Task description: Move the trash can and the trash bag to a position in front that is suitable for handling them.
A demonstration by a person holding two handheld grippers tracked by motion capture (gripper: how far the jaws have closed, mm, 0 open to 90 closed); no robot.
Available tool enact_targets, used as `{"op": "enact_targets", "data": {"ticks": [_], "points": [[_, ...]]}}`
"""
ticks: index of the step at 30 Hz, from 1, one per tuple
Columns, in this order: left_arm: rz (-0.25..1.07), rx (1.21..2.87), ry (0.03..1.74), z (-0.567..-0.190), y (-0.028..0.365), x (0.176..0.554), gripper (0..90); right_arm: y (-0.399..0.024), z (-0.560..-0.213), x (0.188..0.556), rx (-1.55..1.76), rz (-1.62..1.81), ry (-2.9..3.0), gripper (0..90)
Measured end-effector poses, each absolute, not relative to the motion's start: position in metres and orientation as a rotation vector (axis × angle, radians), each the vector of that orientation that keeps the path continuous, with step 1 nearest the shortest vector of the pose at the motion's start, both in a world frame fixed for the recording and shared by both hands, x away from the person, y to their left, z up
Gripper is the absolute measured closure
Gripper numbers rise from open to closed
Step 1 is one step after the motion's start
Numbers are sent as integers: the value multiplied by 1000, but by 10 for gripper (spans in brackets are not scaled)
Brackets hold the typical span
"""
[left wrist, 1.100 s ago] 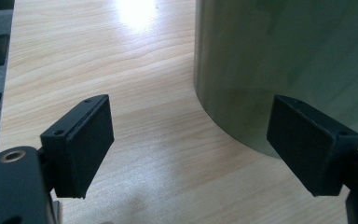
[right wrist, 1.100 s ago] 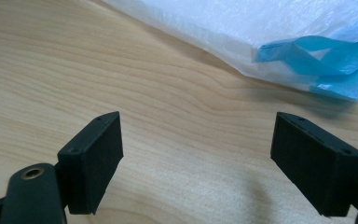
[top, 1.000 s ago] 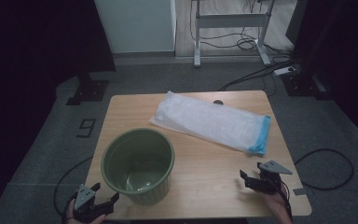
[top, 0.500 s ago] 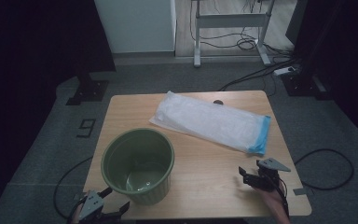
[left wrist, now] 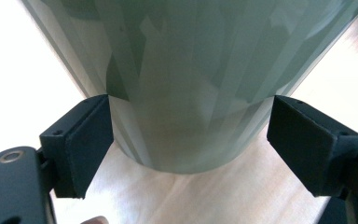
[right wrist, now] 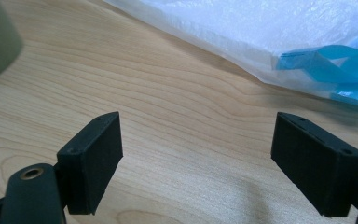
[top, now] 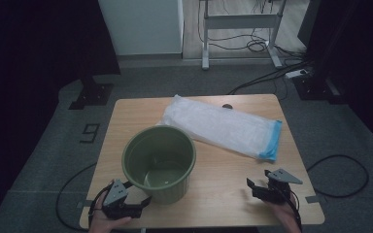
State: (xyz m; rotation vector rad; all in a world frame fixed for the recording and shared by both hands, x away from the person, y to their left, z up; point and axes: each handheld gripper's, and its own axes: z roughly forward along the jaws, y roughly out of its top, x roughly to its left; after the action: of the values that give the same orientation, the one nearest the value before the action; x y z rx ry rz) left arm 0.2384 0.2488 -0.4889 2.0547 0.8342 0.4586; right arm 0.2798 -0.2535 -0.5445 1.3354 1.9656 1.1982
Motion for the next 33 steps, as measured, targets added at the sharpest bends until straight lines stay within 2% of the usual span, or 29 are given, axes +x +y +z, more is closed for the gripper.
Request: {"op": "enact_targets", "data": {"ticks": [7, 19, 23, 27, 33], "points": [[452, 2096, 771, -488, 213, 271, 149, -254, -543, 278, 1329, 1203, 1961, 160], [429, 2111, 725, -494, 172, 287, 175, -256, -543, 278, 1327, 1196, 1961, 161], [420, 2065, 766, -497, 169, 288, 175, -257, -544, 278, 1334, 1192, 1953, 162], [493, 2082, 801, -498, 174, 283, 171, -254, -544, 277, 1325, 1186, 1952, 162], [506, 2072, 894, -503, 204, 274, 167, -251, -543, 275, 1292, 1178, 1964, 162]]}}
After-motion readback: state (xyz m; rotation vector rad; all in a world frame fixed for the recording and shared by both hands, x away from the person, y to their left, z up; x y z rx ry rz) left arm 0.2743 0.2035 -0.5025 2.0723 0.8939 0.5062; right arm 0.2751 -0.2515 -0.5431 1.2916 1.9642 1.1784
